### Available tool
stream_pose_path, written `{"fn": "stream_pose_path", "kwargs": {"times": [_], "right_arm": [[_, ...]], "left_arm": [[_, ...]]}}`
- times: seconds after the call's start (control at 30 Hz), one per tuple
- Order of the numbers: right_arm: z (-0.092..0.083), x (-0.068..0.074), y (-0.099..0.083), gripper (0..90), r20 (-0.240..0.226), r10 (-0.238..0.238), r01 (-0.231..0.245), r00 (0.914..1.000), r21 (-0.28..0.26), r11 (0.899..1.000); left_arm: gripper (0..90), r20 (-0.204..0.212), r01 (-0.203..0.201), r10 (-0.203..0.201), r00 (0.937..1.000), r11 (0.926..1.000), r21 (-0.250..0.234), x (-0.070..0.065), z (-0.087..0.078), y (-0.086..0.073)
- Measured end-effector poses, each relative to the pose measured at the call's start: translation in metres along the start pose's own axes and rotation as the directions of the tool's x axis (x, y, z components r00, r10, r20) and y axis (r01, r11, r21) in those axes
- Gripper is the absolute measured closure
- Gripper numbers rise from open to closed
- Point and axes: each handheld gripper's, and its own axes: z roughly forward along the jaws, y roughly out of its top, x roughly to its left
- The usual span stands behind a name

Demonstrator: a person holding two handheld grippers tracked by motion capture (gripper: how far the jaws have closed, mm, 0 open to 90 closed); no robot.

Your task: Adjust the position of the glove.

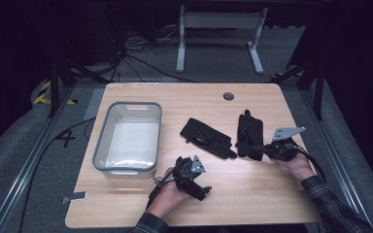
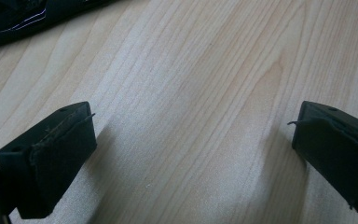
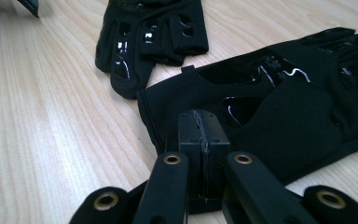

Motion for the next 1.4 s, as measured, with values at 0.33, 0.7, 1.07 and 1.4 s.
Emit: {"fn": "stream_pose_path", "kwargs": {"times": [0.33,0.7,1.07,1.4], "right_arm": [[0.013,0.0,-0.003,89.7,-0.018,-0.012,0.013,0.9998,0.036,0.999],[0.012,0.004,-0.006,89.8,-0.038,-0.017,0.02,0.9991,0.067,0.998],[0.005,0.011,-0.012,89.9,-0.068,-0.003,0.007,0.9977,0.07,0.998],[-0.001,0.027,-0.017,89.9,-0.103,-0.017,0.025,0.9946,0.083,0.996]], "left_arm": [[0.0,0.0,0.0,0.0,1.0,1.0,0.0,0.0,0.0,0.0],[0.0,0.0,0.0,0.0,1.0,1.0,0.0,0.0,0.0,0.0],[0.0,0.0,0.001,-0.001,1.0,1.0,0.0,0.0,0.0,0.0],[0.0,-0.003,0.001,-0.001,1.0,1.0,0.0,0.0,0.0,0.0]]}}
